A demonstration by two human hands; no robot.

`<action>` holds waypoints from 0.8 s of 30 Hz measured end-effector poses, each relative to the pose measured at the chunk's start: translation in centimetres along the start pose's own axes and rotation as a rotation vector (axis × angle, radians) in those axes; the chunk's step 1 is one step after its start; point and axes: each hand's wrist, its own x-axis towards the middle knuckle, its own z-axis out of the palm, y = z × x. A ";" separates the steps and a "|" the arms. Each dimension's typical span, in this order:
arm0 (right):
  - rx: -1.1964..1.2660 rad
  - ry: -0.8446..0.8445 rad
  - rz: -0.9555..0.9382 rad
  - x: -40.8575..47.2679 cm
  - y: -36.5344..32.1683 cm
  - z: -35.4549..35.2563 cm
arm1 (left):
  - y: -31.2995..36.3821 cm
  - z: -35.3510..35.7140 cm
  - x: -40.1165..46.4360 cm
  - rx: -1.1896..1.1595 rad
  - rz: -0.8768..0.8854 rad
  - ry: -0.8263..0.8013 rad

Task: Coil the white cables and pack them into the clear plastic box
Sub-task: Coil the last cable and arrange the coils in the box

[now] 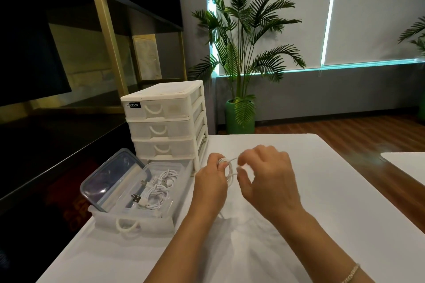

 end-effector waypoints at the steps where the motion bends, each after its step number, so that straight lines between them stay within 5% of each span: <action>1: -0.021 -0.029 -0.053 -0.1 0.0 0.2 | 0.2 0.0 -0.1 -0.011 0.007 -0.014; 11: 0.015 -0.431 0.050 -0.1 0.7 -0.2 | 0.2 0.7 -0.2 -0.011 0.045 -0.077; 24: 0.280 -0.383 0.361 0.4 1.5 -0.2 | -0.3 0.6 -0.1 0.019 -0.067 0.006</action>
